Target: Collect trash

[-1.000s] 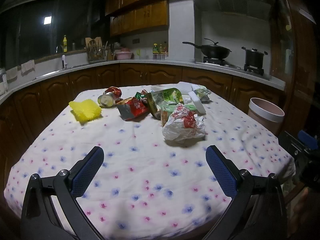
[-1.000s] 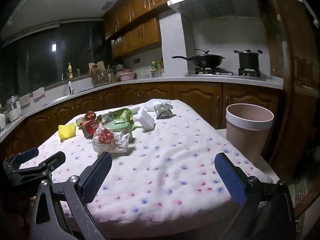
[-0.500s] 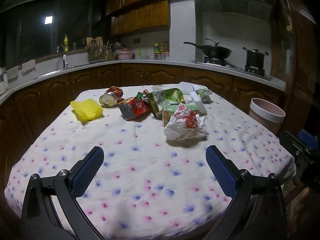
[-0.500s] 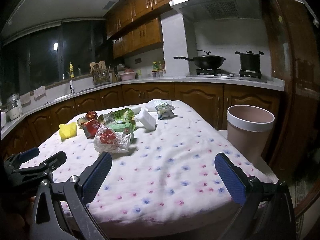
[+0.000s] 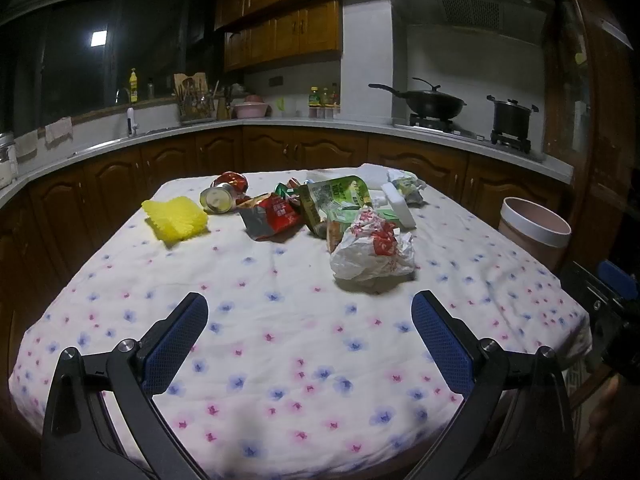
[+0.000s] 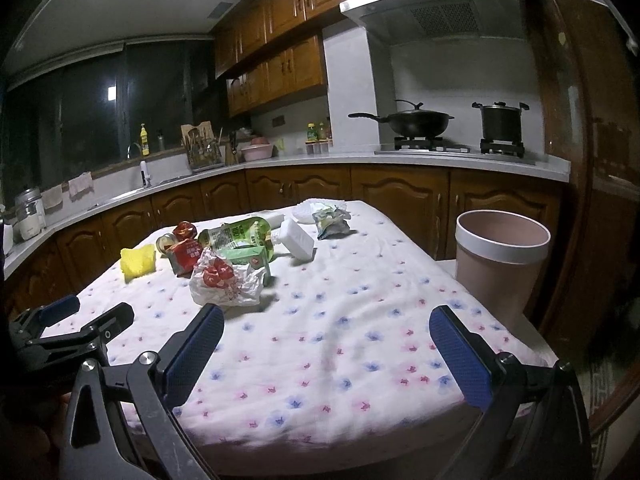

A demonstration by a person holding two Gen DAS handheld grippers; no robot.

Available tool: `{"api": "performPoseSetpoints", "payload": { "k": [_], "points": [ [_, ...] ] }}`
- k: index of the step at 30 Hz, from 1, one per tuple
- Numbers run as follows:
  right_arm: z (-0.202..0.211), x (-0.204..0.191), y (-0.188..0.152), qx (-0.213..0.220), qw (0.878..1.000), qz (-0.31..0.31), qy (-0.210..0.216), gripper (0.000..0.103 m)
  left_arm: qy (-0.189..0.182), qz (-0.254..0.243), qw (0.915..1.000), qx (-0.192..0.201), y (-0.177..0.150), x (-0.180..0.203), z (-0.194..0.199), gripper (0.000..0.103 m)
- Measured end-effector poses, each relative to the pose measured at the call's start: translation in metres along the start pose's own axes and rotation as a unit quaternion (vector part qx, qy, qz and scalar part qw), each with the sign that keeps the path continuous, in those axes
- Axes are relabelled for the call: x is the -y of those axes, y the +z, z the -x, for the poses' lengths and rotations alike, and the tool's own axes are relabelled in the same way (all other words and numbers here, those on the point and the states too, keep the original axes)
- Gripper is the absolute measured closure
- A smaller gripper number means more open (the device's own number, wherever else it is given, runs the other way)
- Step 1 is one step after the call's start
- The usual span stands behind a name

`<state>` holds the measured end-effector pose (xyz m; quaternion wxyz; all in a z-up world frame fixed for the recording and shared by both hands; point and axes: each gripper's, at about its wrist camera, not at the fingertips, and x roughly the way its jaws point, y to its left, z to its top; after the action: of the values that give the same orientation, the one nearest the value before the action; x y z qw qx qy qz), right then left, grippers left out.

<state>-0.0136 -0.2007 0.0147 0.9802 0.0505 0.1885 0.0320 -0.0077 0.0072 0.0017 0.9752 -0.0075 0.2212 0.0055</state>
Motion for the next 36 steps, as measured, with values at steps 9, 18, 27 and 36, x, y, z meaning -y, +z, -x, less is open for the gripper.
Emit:
{"api": "performPoseSetpoints", "payload": {
  "k": [9,18,27,36],
  "points": [
    [0.000,-0.001,0.000,0.000,1.000,0.000,0.000,0.000,0.000,0.003,1.0000,-0.002,-0.001,-0.003,0.000,0.000],
    [-0.001,-0.001,0.000,0.000,1.000,0.000,0.001,0.000,0.000,0.003,1.0000,-0.002,-0.001,-0.004,0.000,0.000],
    [-0.004,-0.004,0.004,-0.009,1.000,-0.002,0.009,0.000,-0.006,0.014,0.9993,-0.034,0.008,-0.016,-0.018,0.000],
    [-0.033,0.009,0.030,-0.038,0.998,-0.027,0.040,0.000,-0.047,0.020,0.9956,-0.079,0.027,-0.019,-0.055,0.000]
  ]
}}
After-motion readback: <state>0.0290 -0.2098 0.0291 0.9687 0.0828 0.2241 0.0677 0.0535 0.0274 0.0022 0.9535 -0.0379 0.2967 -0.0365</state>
